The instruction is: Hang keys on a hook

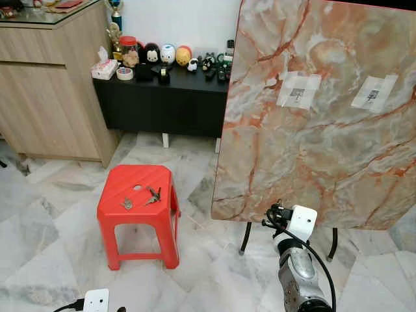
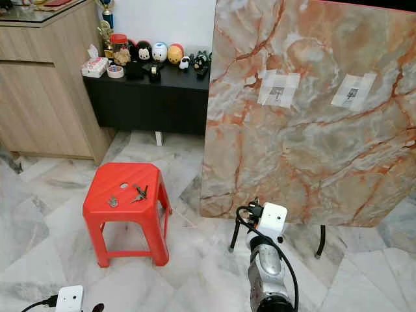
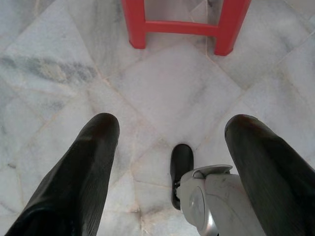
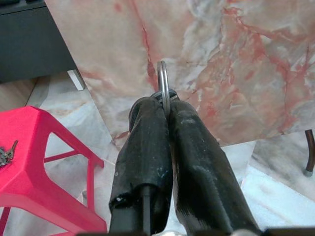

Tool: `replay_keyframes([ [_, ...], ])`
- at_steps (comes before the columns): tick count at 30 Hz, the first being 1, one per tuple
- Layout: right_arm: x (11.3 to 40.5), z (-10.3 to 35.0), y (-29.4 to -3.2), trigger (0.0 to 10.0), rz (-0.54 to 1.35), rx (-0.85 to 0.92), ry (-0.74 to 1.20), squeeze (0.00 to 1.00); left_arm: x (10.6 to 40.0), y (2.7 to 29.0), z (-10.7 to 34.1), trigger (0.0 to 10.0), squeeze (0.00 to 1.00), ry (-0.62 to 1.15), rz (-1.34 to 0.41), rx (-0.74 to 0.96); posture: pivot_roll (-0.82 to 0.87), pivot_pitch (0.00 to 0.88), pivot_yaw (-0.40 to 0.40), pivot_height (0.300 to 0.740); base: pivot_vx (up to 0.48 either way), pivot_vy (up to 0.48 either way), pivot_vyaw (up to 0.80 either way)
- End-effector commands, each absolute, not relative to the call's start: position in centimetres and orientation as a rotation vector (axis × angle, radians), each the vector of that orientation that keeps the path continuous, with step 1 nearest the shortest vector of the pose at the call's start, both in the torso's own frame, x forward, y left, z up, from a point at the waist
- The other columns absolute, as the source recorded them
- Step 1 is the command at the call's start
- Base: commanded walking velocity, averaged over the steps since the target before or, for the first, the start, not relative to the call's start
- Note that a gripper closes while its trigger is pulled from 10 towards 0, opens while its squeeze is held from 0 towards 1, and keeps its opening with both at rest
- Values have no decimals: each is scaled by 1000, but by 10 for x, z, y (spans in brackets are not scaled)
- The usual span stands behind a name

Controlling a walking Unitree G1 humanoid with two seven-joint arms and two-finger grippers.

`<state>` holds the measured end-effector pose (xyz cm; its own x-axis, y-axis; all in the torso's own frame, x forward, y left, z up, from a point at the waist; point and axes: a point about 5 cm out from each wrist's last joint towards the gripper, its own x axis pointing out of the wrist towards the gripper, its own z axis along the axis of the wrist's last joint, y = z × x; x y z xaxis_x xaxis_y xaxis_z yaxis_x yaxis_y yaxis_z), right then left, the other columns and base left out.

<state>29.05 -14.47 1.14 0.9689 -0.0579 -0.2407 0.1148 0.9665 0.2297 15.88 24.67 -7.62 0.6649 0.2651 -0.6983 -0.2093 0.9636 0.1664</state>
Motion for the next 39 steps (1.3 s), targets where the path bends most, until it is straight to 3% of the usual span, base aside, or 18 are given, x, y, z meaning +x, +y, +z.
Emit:
replay_keyframes([
  [1, 293, 14, -146, 10000, -87, 245, 228, 0, 155, 242, -80, 10000, 0, 830, 248, 82, 79, 0, -103, 740, 0, 0, 0],
  [11, 293, 13, -142, 10000, -80, 250, 228, 0, 156, 239, -80, 10000, 0, 836, 231, 85, 77, 0, -99, 740, 0, 0, 0],
  [39, 289, 9, -142, 10000, -80, 250, 238, 0, 155, 237, -82, 10000, 0, 842, 235, 77, 76, 0, -107, 740, 305, 0, 0],
])
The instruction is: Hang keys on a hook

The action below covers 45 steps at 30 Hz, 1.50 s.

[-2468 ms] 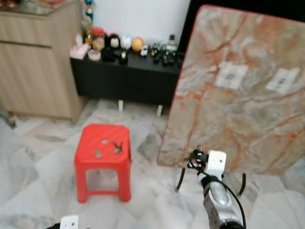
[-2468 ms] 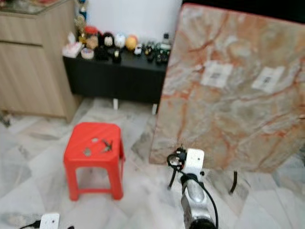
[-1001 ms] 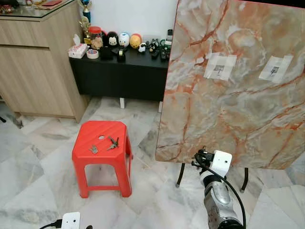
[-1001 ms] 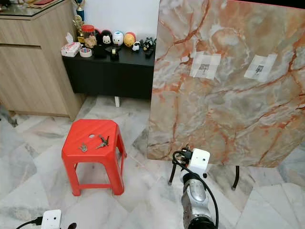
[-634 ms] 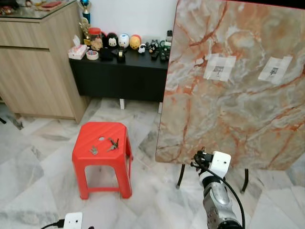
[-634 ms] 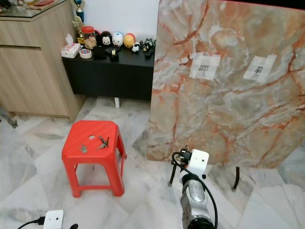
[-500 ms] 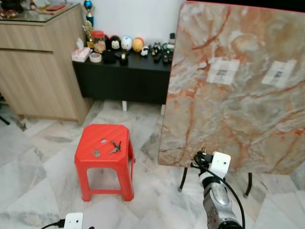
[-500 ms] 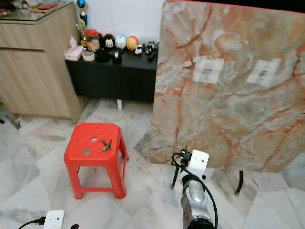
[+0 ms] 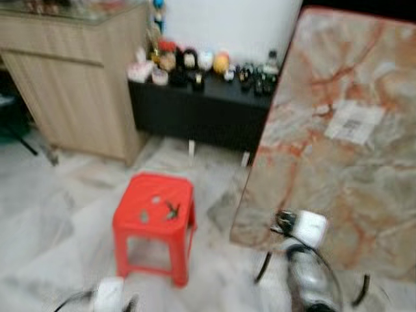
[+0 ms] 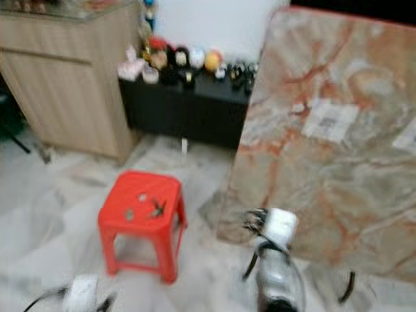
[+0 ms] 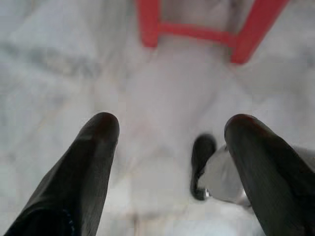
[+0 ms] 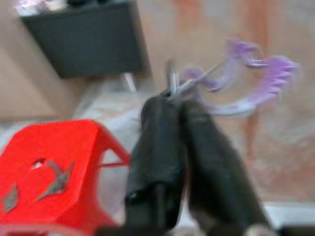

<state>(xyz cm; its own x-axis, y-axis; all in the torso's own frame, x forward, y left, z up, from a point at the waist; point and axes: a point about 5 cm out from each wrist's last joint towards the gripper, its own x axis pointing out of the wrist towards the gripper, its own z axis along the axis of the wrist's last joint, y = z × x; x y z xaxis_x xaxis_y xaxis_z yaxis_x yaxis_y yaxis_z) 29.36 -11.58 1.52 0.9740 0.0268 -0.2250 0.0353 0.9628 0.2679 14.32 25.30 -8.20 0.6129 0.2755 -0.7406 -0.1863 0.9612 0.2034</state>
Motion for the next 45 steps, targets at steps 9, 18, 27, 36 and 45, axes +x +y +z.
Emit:
replay_keyframes([
  [9, 289, 10, -144, 10000, -84, 247, 235, 0, 154, 238, -82, 10000, 0, 841, 250, 74, 78, 0, -110, 740, 272, 0, 0],
  [18, 289, 11, -147, 10000, -107, 256, 229, 0, 154, 240, -81, 10000, 0, 836, 258, 71, 79, 0, -111, 740, 0, 0, 0],
  [27, 294, 15, -151, 10000, -115, 255, 211, 0, 155, 240, -81, 10000, 0, 835, 257, 72, 77, 0, -110, 740, 0, 0, -342],
  [36, 305, 28, -155, 10000, -122, 242, 168, 0, 155, 240, -80, 10000, 0, 833, 260, 74, 77, 0, -110, 740, 0, 0, 0],
  [45, 331, 60, -158, 10000, -96, 207, 73, 0, 156, 239, -80, 10000, 0, 832, 259, 71, 76, 0, -110, 740, 0, 0, 0],
])
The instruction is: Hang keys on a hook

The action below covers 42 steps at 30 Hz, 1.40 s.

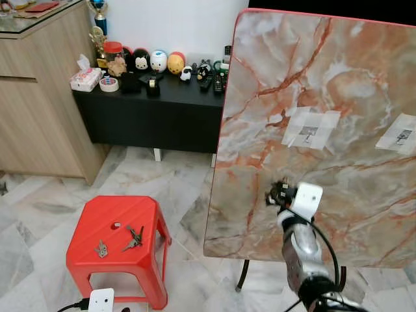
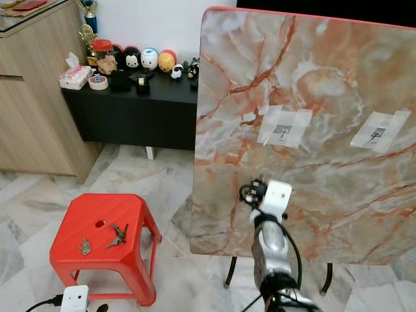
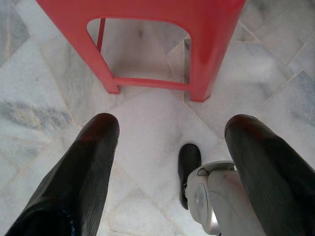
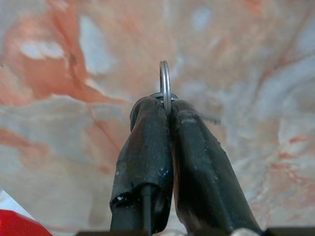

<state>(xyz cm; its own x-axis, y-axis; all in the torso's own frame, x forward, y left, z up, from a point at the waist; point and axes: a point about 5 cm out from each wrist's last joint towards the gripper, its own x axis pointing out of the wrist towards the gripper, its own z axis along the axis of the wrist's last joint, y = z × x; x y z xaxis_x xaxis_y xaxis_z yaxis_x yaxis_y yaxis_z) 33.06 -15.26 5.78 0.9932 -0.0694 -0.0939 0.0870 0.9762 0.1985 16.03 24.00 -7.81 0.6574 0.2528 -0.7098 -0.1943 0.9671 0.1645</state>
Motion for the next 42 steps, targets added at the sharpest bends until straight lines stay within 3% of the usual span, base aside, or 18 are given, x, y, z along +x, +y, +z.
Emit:
replay_keyframes([
  [1, 331, 60, -158, 10000, -96, 206, 73, 0, 156, 239, -80, 10000, 0, 831, 259, 71, 76, 0, -110, 740, 0, 0, 0],
  [7, 316, 43, -157, 10000, -105, 200, 109, 0, 155, 238, -81, 10000, 0, 832, 260, 70, 80, 0, -113, 740, 0, 0, 0],
  [20, 250, 15, -171, 10000, -129, 81, 72, 0, 153, 240, -81, 10000, 0, 832, 260, 79, 72, 0, -115, 740, 0, 0, 0],
  [42, 233, 28, -171, 10000, -168, 80, 44, 0, 156, 239, -80, 10000, 0, 823, 249, 82, 62, 0, -111, 740, 24, 0, 0],
])
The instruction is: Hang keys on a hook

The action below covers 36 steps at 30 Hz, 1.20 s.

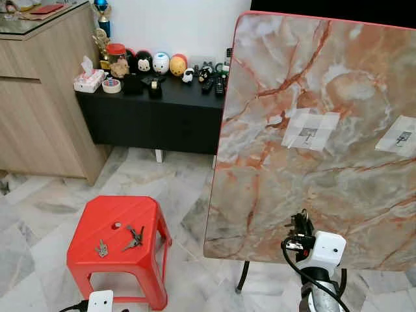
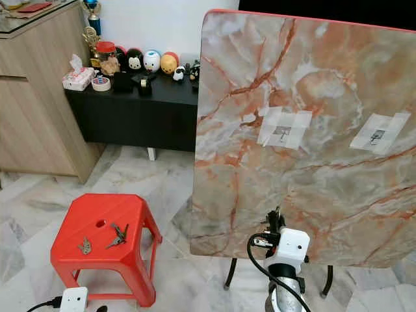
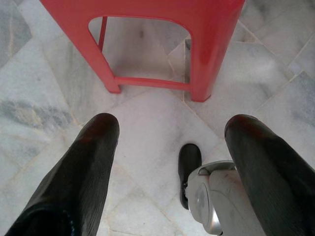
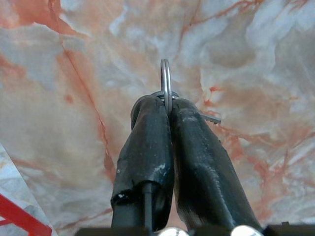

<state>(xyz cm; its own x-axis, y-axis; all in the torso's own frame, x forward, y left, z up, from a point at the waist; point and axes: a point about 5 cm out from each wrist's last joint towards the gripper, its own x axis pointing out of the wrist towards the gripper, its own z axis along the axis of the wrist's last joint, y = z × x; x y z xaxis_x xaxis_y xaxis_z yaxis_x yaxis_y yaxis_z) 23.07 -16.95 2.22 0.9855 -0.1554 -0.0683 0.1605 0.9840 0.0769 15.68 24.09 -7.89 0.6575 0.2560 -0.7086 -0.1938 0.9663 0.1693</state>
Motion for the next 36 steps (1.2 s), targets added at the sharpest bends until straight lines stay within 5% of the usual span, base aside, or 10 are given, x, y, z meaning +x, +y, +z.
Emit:
replay_keyframes([
  [1, 233, 28, -171, 10000, -168, 80, 44, 0, 156, 239, -80, 10000, 0, 823, 249, 82, 62, 0, -111, 740, 266, 0, 0],
  [12, 227, 25, -168, 10000, -169, 94, 69, 0, 157, 238, -80, 10000, 0, 822, 240, 84, 62, 0, -106, 740, 286, 0, 0],
  [36, 238, 41, -185, 10000, -261, -18, 40, 0, 157, 236, -80, 10000, 0, 816, 227, 92, 65, 0, -108, 740, 0, 0, 0],
])
